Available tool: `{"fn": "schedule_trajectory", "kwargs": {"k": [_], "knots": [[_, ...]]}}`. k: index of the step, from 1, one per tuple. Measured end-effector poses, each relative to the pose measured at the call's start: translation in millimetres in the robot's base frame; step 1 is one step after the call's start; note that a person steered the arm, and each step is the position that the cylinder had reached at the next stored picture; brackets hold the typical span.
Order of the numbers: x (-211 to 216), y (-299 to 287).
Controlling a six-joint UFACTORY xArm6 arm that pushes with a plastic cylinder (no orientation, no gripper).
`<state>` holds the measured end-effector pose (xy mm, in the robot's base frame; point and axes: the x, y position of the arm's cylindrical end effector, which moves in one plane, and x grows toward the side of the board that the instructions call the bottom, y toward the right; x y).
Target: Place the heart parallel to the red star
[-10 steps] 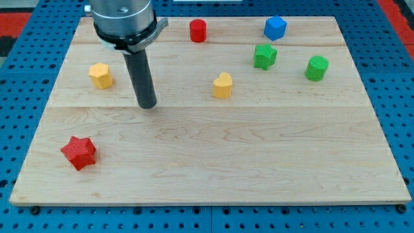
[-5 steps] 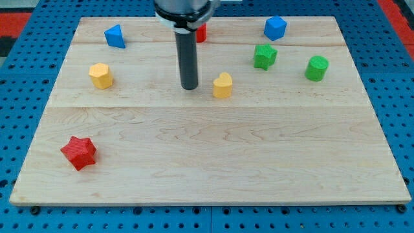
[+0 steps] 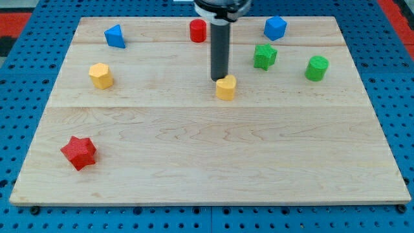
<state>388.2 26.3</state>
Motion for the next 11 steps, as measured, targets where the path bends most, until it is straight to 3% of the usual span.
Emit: {"fn": "schedule_trajectory", "kwargs": {"k": [1,3,4,5,7,11], "knots": [[34.0,7.7],[40.1,72.3],[61.2,76.9],[86.3,64.8],[57.3,57.6],[68.4,-70.3]]}}
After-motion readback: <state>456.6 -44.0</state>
